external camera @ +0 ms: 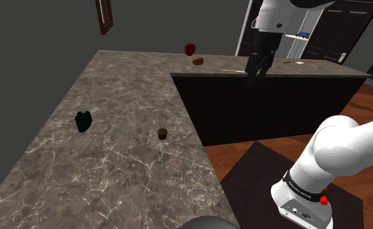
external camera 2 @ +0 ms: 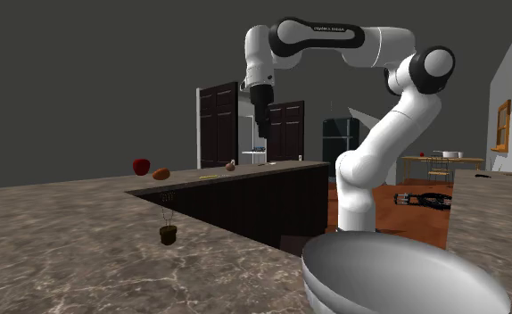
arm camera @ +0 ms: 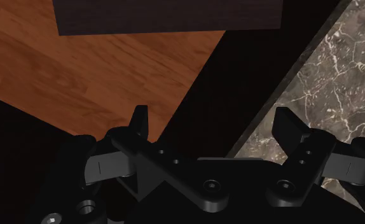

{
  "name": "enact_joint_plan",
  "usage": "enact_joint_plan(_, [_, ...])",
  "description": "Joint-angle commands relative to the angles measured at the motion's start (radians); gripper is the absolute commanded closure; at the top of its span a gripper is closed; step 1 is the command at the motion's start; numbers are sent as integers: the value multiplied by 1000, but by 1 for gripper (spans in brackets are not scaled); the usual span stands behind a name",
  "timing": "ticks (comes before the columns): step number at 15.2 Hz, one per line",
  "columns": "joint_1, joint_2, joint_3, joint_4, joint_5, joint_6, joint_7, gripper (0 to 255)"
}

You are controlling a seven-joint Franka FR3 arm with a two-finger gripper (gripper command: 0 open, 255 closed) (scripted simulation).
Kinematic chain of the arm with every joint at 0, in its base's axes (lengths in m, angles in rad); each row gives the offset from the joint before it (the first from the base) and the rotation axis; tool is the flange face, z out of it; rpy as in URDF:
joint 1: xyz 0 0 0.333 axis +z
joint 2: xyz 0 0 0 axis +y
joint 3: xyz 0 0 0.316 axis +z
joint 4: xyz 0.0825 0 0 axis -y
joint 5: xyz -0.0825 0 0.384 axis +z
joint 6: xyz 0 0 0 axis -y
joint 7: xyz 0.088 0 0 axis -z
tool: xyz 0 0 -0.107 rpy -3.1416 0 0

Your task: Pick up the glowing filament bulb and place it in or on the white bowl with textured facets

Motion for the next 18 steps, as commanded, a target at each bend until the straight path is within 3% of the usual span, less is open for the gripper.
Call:
enact_joint_plan(1, [0, 0, 0, 0, 0, 0, 0, 0])
enact_joint_plan(10, [42, 292, 91, 109, 138, 126, 130, 0])
enact_joint_plan(18, [77, 577, 156, 282, 222, 205, 229, 0])
